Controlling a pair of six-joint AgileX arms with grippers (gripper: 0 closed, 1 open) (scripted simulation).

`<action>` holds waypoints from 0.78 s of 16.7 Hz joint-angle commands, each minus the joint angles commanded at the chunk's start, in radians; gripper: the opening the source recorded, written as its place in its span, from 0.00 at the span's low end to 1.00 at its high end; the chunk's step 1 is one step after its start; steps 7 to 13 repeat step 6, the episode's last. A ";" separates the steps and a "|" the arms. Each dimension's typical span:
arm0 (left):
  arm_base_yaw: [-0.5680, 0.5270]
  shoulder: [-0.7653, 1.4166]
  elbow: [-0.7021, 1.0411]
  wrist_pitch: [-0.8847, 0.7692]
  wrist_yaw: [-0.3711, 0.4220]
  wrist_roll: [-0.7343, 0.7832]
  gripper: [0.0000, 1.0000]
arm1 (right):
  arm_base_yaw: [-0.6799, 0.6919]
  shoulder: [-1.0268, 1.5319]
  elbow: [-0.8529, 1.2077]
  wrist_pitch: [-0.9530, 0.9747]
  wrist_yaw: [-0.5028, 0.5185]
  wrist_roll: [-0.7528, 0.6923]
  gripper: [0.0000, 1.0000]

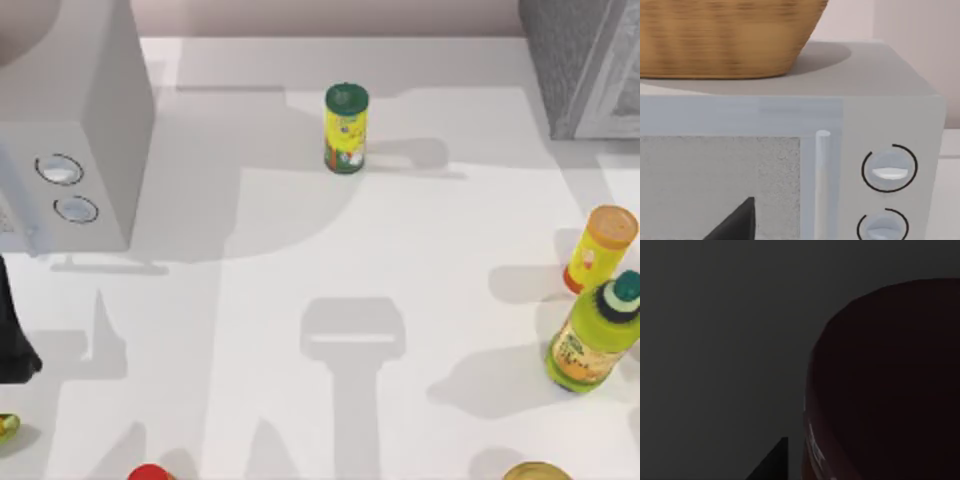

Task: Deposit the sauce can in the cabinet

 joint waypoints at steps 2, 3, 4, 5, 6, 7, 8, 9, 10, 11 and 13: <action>0.000 0.000 0.000 0.000 0.000 0.000 1.00 | 0.000 0.000 0.000 0.000 0.000 0.000 1.00; 0.000 0.000 0.000 0.000 0.000 0.000 1.00 | 0.000 0.000 0.000 0.000 0.000 0.000 1.00; 0.000 0.000 0.000 0.000 0.000 0.000 1.00 | 0.000 0.000 0.000 0.000 0.000 0.000 1.00; 0.000 0.000 0.000 0.000 0.000 0.000 1.00 | 0.000 0.000 0.000 0.000 0.000 0.000 1.00; 0.000 0.000 0.000 0.000 0.000 0.000 1.00 | 0.000 0.000 0.000 0.000 0.000 0.000 1.00; 0.000 0.000 0.000 0.000 0.000 0.000 1.00 | 0.000 0.000 0.000 0.000 0.000 0.000 1.00; 0.000 0.000 0.000 0.000 0.000 0.000 1.00 | 0.000 0.000 0.000 0.000 0.000 0.000 1.00; 0.000 0.000 0.000 0.000 0.000 0.000 1.00 | 0.000 0.000 0.000 0.000 0.000 0.000 1.00; 0.000 0.000 0.000 0.000 0.000 0.000 1.00 | 0.000 0.000 0.000 0.000 0.000 0.000 1.00; 0.000 0.000 0.000 0.000 0.000 0.000 1.00 | 0.000 0.000 0.000 0.000 0.000 0.000 1.00; 0.000 0.000 0.000 0.000 0.000 0.000 1.00 | 0.000 0.000 0.000 0.000 0.000 0.000 1.00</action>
